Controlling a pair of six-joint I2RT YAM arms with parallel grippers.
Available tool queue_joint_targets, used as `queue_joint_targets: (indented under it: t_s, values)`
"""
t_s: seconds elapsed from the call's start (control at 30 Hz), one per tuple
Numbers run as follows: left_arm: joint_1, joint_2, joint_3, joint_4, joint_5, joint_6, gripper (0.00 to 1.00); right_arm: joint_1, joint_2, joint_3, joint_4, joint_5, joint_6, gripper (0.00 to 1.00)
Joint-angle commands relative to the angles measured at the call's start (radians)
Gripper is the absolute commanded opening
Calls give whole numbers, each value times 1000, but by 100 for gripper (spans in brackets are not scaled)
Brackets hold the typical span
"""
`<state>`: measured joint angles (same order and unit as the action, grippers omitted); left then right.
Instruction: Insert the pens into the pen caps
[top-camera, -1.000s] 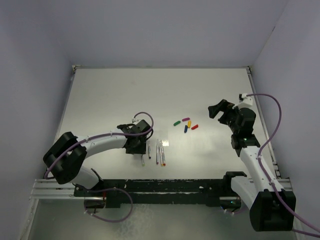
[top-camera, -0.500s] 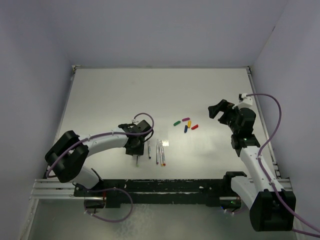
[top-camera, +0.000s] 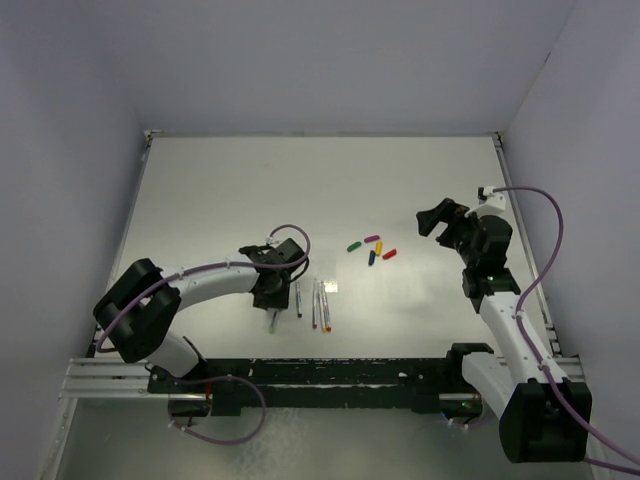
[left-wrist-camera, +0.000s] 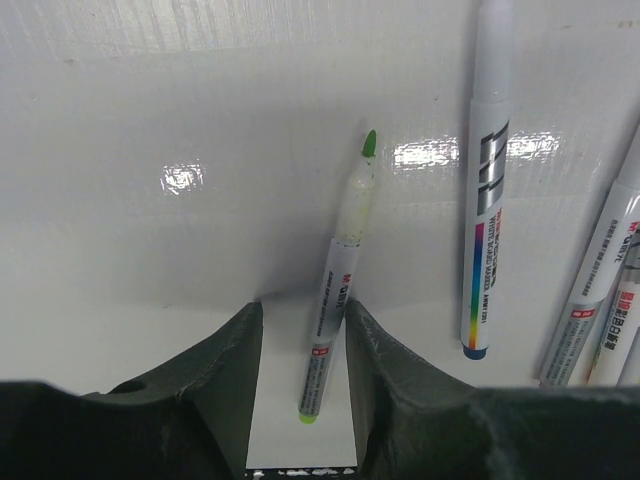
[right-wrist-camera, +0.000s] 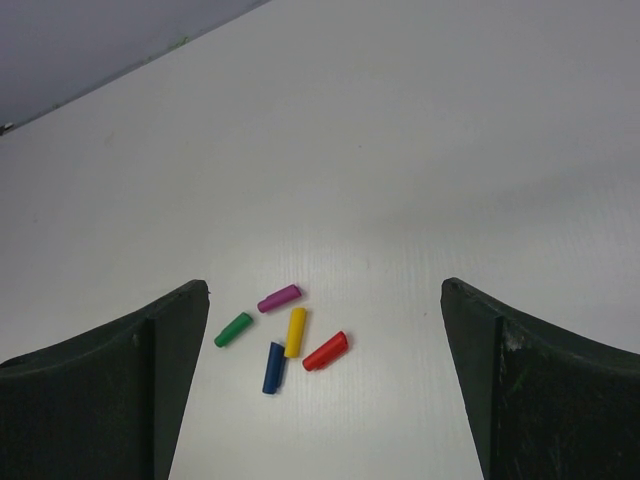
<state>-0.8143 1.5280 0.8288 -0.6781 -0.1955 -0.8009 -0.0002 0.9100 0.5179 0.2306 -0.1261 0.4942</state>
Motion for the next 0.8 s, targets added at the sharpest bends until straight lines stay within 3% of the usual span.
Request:
queue_joint_targets:
  t_s: [0.0, 0.37, 0.77]
  values:
    - [-2, 30, 15, 10, -11, 11, 42, 0, 4, 47, 41, -6, -15, 100]
    - [-3, 31, 11, -6, 21, 21, 29, 0, 2, 54, 22, -3, -14, 100]
    - [-3, -12, -20, -40, 50, -1, 33, 0, 12, 75, 19, 8, -17, 100]
